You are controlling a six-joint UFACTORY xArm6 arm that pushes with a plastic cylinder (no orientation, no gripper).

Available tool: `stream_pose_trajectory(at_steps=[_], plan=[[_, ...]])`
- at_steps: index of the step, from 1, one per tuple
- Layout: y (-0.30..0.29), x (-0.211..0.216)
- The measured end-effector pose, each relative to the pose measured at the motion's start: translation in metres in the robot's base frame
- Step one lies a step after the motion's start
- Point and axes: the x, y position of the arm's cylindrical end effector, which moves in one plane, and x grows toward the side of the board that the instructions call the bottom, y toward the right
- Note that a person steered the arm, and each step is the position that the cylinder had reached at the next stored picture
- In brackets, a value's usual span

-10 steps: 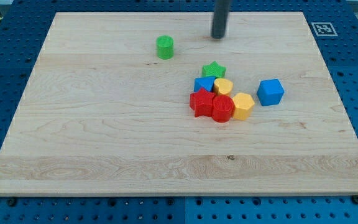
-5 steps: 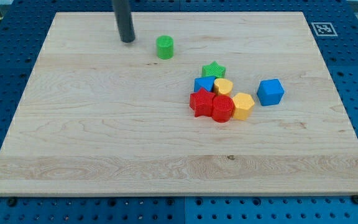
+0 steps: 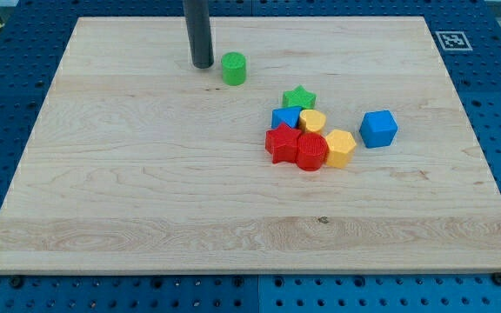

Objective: Move the green circle diagonally top left of the green star

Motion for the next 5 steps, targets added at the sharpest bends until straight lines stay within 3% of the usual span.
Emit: stream_pose_trajectory(at_steps=[3,5], plan=[[0.051,0.011],[0.152,0.011]])
